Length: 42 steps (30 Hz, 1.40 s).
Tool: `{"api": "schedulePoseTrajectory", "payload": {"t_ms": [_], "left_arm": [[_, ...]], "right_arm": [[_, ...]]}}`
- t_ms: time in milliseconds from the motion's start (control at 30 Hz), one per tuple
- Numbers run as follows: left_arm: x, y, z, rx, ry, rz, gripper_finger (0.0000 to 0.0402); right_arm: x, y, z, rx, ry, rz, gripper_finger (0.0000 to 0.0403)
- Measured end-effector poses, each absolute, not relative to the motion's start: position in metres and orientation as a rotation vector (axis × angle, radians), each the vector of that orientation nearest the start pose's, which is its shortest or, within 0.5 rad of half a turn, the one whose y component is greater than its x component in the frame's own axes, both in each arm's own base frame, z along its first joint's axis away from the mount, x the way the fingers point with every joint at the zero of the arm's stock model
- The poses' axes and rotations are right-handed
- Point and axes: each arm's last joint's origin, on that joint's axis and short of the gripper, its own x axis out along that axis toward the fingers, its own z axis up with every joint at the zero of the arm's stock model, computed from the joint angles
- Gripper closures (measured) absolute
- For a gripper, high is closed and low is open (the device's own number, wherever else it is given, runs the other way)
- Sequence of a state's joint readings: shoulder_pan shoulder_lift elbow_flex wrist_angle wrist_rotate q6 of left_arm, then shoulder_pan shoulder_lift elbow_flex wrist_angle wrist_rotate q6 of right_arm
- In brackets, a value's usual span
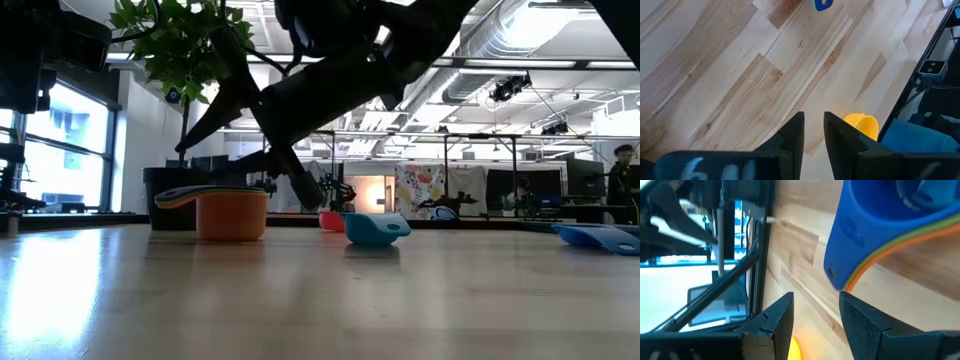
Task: Nest measuring cups in basket
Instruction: Stack the yellow measuring cup on the violet measuring cup
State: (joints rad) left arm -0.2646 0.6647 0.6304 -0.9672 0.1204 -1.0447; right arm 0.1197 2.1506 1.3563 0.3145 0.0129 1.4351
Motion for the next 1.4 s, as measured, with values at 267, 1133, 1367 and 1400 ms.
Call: {"api": "schedulePoseTrajectory", "payload": {"t_ms": [267, 1133, 1367, 1400], "left_arm": [[0.106, -0.032, 0.237, -0.869, 1.084, 0.203, 0.0339], [0.109, -0.029, 0.238, -0.749, 0.993, 0.249, 0.0339], [0.112, -0.030, 0.239, -0.756, 0.963, 0.240, 0.0339], [0.112, -0.030, 0.239, -0.757, 0.963, 0.240, 0.0339]], "right_arm": [[0.459, 0.064, 0.163, 1.379, 0.474, -0.185, 0.0253], [0.459, 0.039, 0.298, 0.961, 0.148, 0.056, 0.0253], [0.435, 0.020, 0.344, 0.805, 0.163, 0.023, 0.0253], [0.430, 0.017, 0.351, 0.782, 0.158, 0.019, 0.0253]]}}
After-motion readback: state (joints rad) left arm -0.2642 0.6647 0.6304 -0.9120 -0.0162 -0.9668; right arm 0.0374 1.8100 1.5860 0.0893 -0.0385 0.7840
